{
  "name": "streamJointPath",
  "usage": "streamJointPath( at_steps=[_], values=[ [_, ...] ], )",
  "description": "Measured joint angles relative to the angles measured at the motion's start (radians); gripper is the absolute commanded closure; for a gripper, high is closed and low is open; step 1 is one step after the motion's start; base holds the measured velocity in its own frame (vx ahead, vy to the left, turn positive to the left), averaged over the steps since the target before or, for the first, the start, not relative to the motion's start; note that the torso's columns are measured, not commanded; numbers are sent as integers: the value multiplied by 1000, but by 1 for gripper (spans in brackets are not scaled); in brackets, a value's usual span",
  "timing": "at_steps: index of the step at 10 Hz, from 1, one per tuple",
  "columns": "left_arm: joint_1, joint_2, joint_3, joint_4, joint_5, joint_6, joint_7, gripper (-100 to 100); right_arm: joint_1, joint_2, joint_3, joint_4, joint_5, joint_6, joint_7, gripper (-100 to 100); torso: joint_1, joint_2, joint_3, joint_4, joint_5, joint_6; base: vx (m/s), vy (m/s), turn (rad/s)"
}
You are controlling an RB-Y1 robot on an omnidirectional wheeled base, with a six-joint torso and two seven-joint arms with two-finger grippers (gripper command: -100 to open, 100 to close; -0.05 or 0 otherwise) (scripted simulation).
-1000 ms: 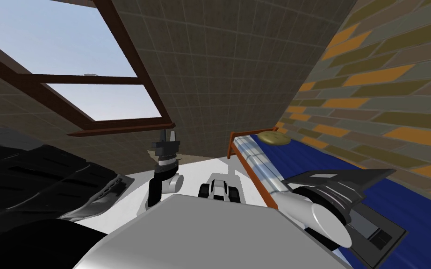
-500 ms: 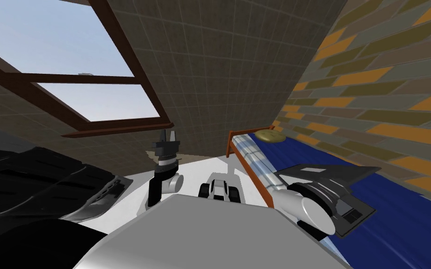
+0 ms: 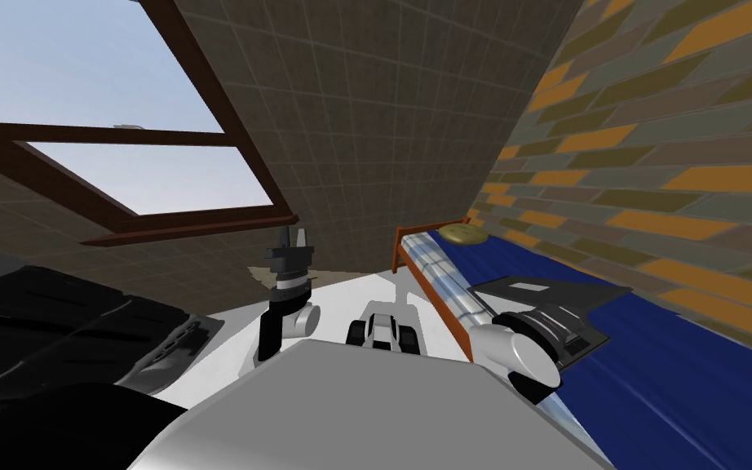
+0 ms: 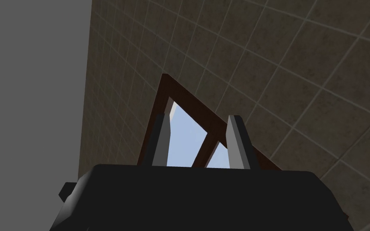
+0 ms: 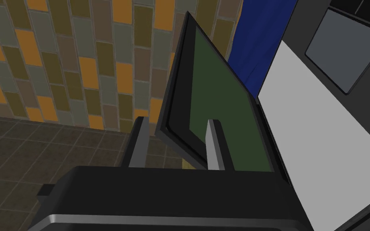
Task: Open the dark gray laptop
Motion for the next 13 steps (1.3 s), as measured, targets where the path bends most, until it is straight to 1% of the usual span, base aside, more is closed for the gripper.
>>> streamJointPath(
  at_steps=[1,2,3,4,7,10,13],
  values=[
    [0,0,0,0,0,0,0,0,-7,1,-3,13,4,9,-27,100,1,0,0,0,0,-1,-44,4,-104],
    [0,0,0,0,0,0,0,0,-24,2,-6,34,11,19,-53,100,1,1,0,0,0,0,-37,4,-58],
    [0,0,0,0,0,0,0,0,-30,4,-8,46,18,28,-82,100,1,1,1,0,0,0,-47,6,-117],
    [0,0,0,0,0,0,0,0,-52,3,-14,73,23,39,-110,100,1,1,1,0,0,0,-36,7,-54],
    [0,0,0,0,0,0,0,0,-75,10,-19,113,41,67,-191,100,1,0,0,0,0,-1,-36,4,-88],
    [0,0,0,0,0,0,0,0,-115,12,-29,171,61,99,-278,100,0,1,1,0,0,0,-36,3,-75],
    [0,0,0,0,0,0,0,0,-145,15,-38,214,74,126,-355,100,0,0,0,0,0,0,-30,-2,-55]
  ],
)
